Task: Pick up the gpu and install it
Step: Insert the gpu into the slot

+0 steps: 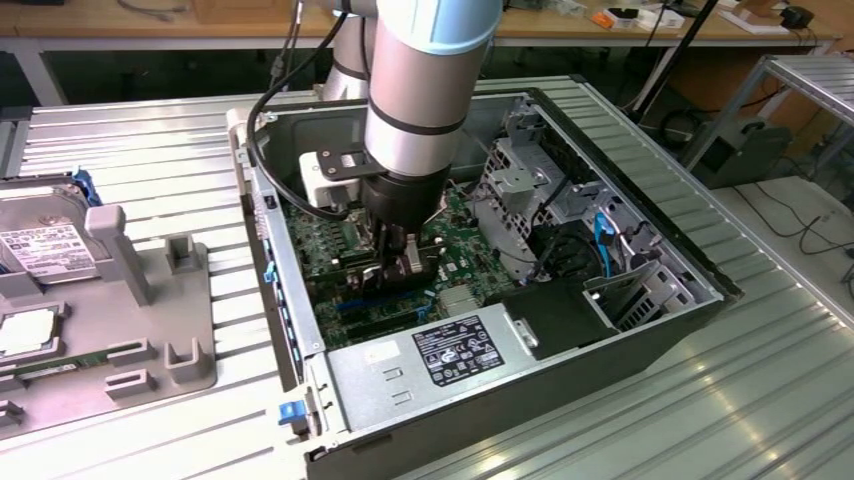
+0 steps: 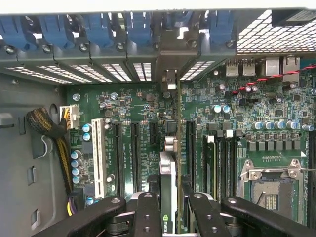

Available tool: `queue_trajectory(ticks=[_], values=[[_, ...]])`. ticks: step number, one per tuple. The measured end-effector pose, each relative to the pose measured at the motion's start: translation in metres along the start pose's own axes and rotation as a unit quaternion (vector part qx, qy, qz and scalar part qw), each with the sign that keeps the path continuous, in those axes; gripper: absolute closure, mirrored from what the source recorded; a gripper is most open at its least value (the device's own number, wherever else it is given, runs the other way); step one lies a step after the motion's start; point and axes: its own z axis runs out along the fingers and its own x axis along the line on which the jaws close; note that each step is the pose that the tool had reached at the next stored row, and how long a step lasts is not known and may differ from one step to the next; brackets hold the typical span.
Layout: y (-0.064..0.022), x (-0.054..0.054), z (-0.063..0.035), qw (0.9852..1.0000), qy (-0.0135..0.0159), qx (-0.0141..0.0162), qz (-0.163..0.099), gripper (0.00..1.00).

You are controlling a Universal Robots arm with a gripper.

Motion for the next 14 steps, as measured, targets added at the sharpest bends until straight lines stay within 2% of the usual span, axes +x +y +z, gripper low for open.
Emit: queue_trajectory(ticks=[9,14], values=[[0.0011,-0.0014,-0.0004,1.0,0.0,0.0,0.0,0.73],[0.0011,-0.0013,0.0046,1.0,0.0001,-0.0001,0.0,0.73]])
